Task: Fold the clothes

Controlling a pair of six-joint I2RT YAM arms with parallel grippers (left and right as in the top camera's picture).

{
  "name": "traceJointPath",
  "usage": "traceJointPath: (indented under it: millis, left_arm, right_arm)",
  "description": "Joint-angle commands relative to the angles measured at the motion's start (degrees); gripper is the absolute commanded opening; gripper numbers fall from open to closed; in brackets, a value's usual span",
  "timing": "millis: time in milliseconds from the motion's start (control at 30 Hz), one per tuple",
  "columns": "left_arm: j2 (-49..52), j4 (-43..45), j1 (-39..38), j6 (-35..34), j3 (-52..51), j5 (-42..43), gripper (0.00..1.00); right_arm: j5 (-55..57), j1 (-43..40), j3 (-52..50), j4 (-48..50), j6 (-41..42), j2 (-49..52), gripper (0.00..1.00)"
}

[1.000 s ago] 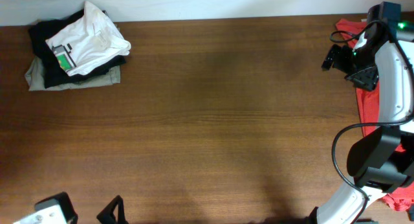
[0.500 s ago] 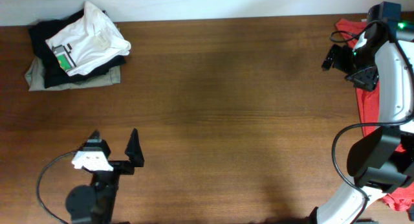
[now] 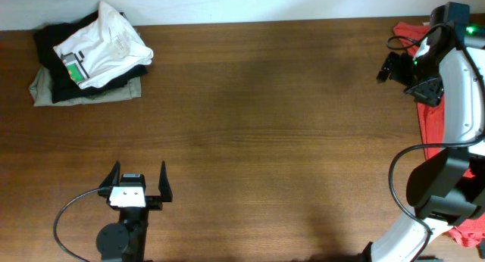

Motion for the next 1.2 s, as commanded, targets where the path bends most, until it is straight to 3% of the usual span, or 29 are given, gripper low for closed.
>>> traceJointPath:
  millis: [0,367,633,800,900,1067,1167]
  left_arm:
    - [-0.44,-0.04,-0.24,1.14,-0.44,-0.44,0.99]
    - [-0.44,-0.04,-0.24,1.14,-0.44,-0.44,0.99]
    - [-0.44,-0.04,-0.24,1.14,-0.44,-0.44,0.99]
    - [-0.44,-0.04,-0.24,1.14,-0.44,-0.44,0.99]
    - [-0.44,-0.04,-0.24,1.14,-0.44,-0.44,0.99]
    - [-0.44,-0.04,-0.24,1.14,-0.44,-0.44,0.99]
    - [-0.44,-0.04,-0.24,1.14,-0.44,-0.44,0.99]
  right_arm:
    - [0.52,-0.02,0.63,-0.02,-0.17,-0.33,0.99]
    - [0.74,0.63,0.63,0.0,-0.17,-0.59,0.99]
    - [0.74,12.66,0.55,-0.02,-0.17,-18.53,0.99]
    - [4.59,15.08,-1.6,1.27,-0.81,-27.06,0.99]
    - [2.45,15.69,-22.08,17.53,-0.81,-37.83,0.98]
    - [-3.02,18.01,-75.54,63.41,-0.81,-69.9,0.99]
    - [-2.99,18.01,-96.74,78.73,-0.83,-87.43,0.99]
